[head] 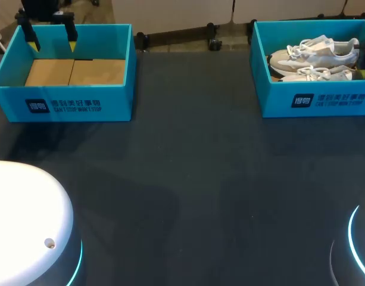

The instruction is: Take the shoe out of the shoebox, open the shoe tongue, remove and reinsert the insole, then place the shoe into the shoebox

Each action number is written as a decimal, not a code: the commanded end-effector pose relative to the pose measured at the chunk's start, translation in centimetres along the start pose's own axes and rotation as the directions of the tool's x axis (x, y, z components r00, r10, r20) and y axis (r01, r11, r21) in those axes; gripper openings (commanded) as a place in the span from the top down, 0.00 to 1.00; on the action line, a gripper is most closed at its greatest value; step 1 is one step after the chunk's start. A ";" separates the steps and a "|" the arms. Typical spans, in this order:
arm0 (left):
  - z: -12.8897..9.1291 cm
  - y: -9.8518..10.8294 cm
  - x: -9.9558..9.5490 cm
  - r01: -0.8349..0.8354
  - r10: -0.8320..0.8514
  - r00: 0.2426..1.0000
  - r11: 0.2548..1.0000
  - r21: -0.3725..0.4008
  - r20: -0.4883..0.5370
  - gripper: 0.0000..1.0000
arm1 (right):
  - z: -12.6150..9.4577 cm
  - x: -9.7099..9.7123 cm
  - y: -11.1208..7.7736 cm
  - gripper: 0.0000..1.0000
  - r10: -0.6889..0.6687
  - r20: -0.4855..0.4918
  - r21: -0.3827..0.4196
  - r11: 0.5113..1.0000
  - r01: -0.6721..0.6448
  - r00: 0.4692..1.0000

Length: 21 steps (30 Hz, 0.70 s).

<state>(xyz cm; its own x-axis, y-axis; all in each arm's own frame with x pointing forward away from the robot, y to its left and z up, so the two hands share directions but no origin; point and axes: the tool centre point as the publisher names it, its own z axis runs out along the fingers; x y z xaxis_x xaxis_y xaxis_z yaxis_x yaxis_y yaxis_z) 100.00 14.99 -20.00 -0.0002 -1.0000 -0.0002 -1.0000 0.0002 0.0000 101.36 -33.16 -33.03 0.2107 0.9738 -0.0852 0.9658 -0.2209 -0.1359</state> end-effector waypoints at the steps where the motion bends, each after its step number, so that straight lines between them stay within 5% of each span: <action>1: 0.0 0.0 0.0 0.000 0.000 1.000 1.000 0.000 0.000 0.00 | 0.4 0.7 0.0 0.68 -0.004 -0.001 0.000 1.000 0.004 1.000; 6: 0.0 0.0 0.0 0.000 0.000 1.000 1.000 0.000 0.000 0.00 | 0.1 1.1 -0.5 0.77 -0.008 -0.006 -0.013 1.000 0.008 1.000; 7: 0.0 0.0 0.0 0.000 0.000 1.000 1.000 0.000 0.000 0.00 | 0.2 1.0 -0.6 0.61 -0.002 -0.006 -0.011 1.000 0.002 1.000; 8: 0.0 0.0 0.0 0.000 0.000 1.000 1.000 0.000 0.000 0.00 | 0.2 1.0 -0.5 0.56 0.000 -0.004 -0.009 1.000 0.000 1.000; 21: 0.0 0.0 0.0 0.000 0.000 1.000 1.000 0.000 0.000 0.00 | 0.3 -0.4 0.2 0.35 0.030 0.002 -0.017 0.999 -0.030 1.000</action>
<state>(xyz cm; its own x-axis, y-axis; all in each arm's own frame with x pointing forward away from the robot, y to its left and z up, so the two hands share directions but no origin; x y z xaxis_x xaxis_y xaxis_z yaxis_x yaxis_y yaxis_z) 100.00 14.99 -20.00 -0.0002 -1.0000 -0.0002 -1.0000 0.0002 0.0000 101.36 -33.53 -33.14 0.2389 0.9666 -0.0925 0.9616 -0.2487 -0.1159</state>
